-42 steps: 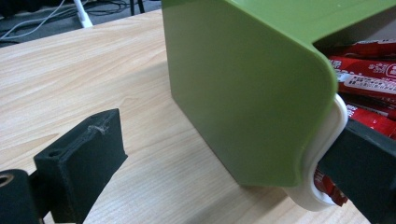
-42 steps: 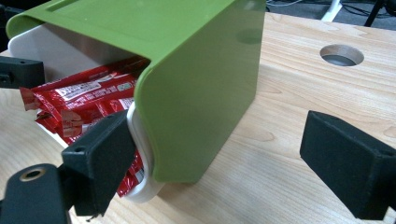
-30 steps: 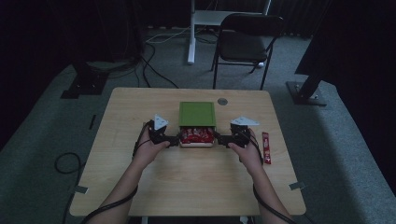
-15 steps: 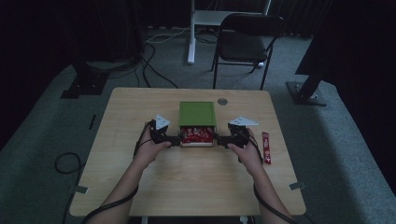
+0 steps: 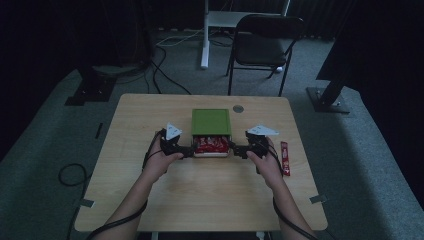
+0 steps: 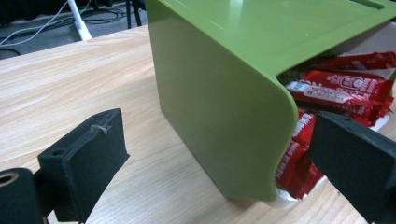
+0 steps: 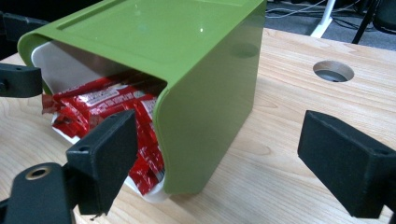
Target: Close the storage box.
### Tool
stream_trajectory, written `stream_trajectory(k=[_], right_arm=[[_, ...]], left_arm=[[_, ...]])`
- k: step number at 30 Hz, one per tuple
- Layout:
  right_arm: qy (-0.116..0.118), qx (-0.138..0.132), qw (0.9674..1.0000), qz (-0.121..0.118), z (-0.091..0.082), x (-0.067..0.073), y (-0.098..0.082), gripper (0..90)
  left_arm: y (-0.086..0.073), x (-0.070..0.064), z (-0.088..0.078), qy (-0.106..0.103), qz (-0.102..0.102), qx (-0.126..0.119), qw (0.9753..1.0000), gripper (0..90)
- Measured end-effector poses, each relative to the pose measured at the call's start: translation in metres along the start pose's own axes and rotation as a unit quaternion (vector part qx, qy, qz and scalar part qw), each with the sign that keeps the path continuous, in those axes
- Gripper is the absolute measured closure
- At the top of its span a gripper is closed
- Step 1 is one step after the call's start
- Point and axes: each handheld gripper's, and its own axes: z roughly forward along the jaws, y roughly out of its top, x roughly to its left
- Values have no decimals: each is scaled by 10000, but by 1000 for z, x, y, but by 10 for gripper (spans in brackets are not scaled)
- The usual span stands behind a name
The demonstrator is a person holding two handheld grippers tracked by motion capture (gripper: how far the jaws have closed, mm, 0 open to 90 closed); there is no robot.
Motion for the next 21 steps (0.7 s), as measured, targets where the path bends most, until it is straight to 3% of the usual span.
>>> stream_trajectory(k=[6,21], right_arm=[[57,-46,10000,29,-4,-3,-1,118],[-132,62,9999,63,-13,-9,-13,118]], left_arm=[[-5,1,-4,31,24,59,10000,49],[-13,5,-15,97,-56,101,9999,49]])
